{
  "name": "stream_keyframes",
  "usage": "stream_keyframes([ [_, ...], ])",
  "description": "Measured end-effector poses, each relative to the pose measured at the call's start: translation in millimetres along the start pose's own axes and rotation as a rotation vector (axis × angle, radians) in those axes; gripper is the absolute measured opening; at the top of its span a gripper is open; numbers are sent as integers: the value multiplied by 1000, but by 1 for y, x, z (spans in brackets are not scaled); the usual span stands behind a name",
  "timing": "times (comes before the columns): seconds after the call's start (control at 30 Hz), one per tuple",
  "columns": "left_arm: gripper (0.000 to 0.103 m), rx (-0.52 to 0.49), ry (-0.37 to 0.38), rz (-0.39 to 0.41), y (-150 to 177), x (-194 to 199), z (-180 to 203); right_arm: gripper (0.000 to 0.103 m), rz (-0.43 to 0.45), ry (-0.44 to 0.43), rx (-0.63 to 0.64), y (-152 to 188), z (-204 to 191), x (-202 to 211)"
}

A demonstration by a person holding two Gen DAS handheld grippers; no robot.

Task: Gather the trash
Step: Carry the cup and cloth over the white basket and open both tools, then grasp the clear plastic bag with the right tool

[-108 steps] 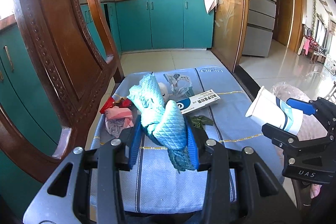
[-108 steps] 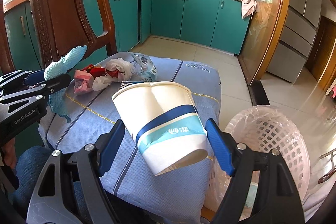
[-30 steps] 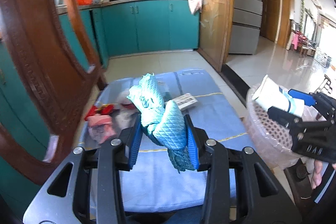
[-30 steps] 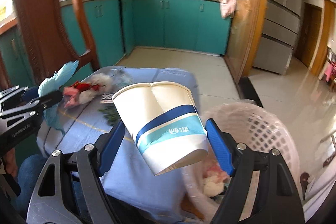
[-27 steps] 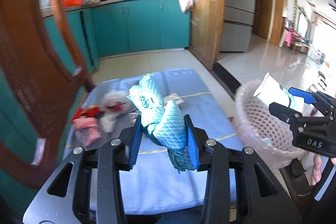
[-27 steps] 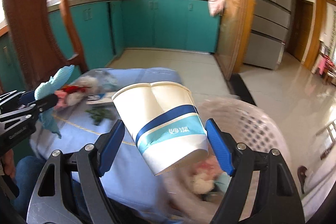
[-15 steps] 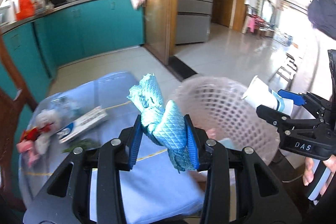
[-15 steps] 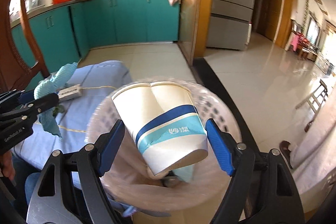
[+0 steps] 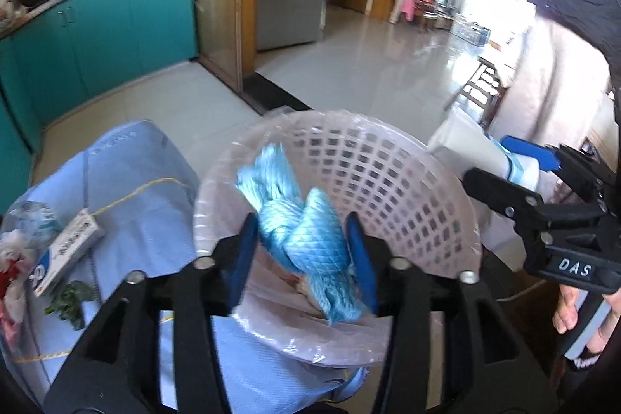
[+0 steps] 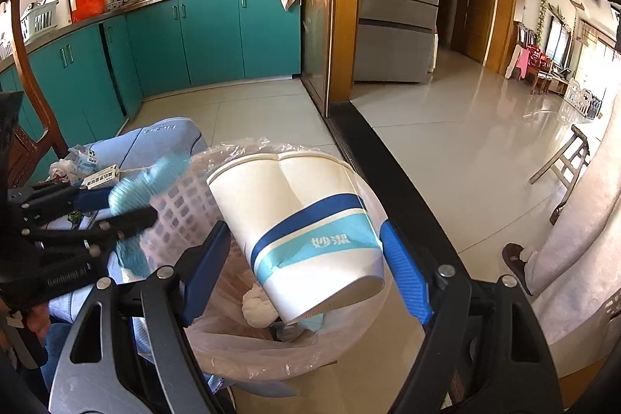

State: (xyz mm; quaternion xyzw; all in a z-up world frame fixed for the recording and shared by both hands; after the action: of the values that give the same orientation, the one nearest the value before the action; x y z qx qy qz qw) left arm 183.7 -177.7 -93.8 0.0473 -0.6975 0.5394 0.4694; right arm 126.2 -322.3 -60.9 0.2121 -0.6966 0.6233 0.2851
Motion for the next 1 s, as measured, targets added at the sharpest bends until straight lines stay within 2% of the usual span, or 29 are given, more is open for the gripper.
stream_keyframes([
  [0.03, 75, 7, -11, 2, 1, 0, -3, 78, 0, -2, -2, 1, 1, 0],
  [0.07, 80, 17, -23, 10, 1, 2, -4, 78, 0, -6, -6, 1, 0, 0],
  [0.17, 84, 82, -51, 35, 6, 16, -27, 78, -3, -23, -4, -1, -3, -2],
  [0.23, 86, 162, -117, 45, 14, 29, -53, 78, -12, -34, 8, 0, -9, -7],
  [0.43, 88, 272, -260, 37, 35, 55, -104, 79, -63, -55, 37, 3, -27, -28],
  [0.53, 90, 280, -316, 43, 43, 65, -122, 88, -72, -43, 39, 4, -33, -35],
  [0.63, 90, 289, -366, 21, 55, 68, -141, 91, -76, -54, 31, 4, -38, -37],
  [0.87, 90, 360, -420, -6, 79, 81, -179, 93, -92, -71, 61, 3, -60, -43],
  [1.0, 90, 338, -436, -10, 89, 87, -180, 93, -84, -95, 96, -2, -85, -43],
])
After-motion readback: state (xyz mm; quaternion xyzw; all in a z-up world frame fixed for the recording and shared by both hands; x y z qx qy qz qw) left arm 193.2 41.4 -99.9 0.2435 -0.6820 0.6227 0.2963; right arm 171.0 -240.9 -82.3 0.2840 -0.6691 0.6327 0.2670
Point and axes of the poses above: each gripper's, at about its wrist camera, not at the fingertips, and x roughly against the way its jaws point, z to its right, y to its underside, the point moved 3 cm from there along -x, roughly the way its jaws point, and after that the axes turned 6 degrees about -x, right-handed, at the moved point
